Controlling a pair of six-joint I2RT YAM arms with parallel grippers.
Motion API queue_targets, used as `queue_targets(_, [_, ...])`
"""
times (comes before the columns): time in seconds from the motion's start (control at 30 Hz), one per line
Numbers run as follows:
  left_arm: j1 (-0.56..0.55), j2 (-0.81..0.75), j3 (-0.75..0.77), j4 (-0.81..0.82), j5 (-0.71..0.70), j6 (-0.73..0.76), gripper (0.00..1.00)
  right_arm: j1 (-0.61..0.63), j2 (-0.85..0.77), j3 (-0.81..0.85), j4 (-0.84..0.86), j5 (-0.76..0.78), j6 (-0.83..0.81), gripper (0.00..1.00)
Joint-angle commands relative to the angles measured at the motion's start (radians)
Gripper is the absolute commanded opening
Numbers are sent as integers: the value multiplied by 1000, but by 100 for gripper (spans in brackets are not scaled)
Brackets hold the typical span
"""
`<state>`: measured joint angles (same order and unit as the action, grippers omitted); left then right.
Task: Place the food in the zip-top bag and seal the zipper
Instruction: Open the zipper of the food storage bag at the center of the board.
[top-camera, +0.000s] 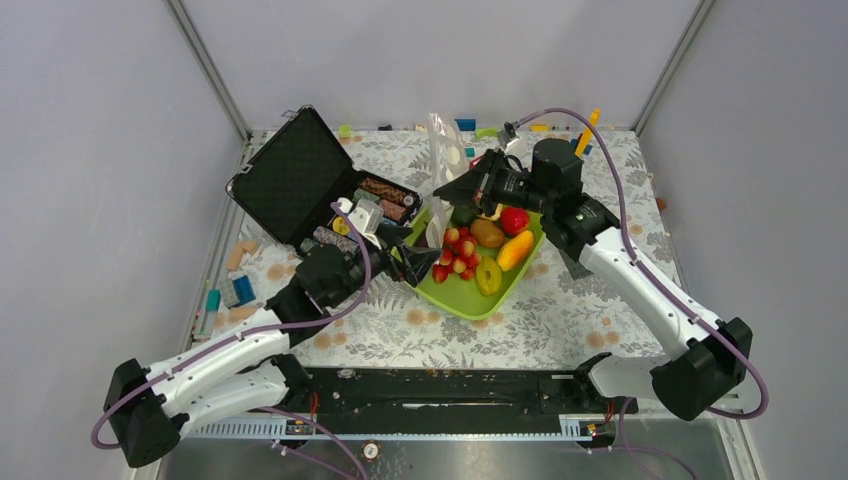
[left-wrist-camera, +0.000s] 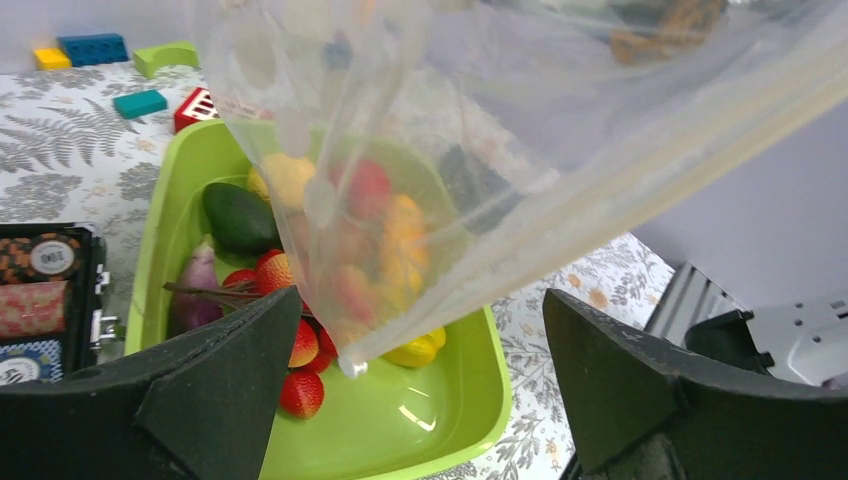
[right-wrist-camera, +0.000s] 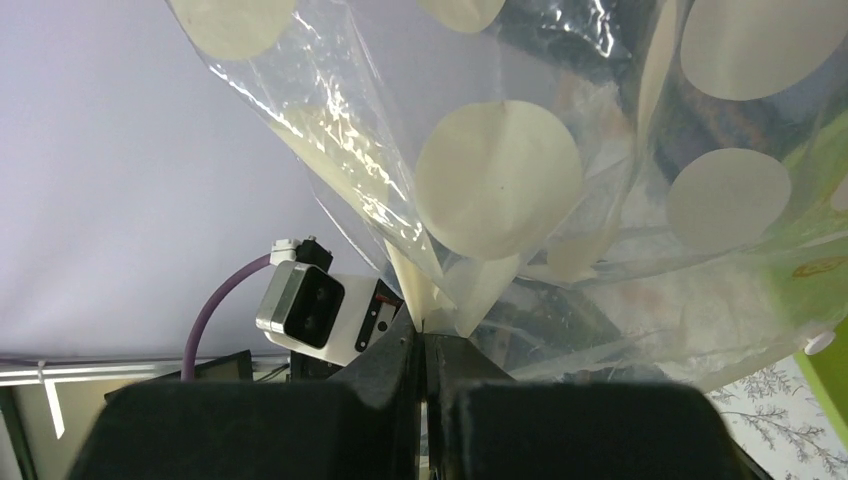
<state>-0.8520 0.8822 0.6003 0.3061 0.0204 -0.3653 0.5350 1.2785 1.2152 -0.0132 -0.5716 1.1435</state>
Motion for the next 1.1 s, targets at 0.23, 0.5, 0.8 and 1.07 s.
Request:
queue_targets(0.23, [-10, -118, 17, -13, 16, 50, 91, 17, -3, 79, -28, -46, -22, 0])
queue_targets(0.5, [-13, -48, 59, -11, -104, 1, 84, 24, -24, 50, -4, -46, -15, 0])
queue_targets(0.8, [-31, 44, 102, 19, -151, -36, 71, 29, -34, 18, 2, -57, -4, 0])
queue_targets(1.07, [-37, 54, 106, 21, -198, -32, 52, 31, -27, 6, 36, -72, -5, 0])
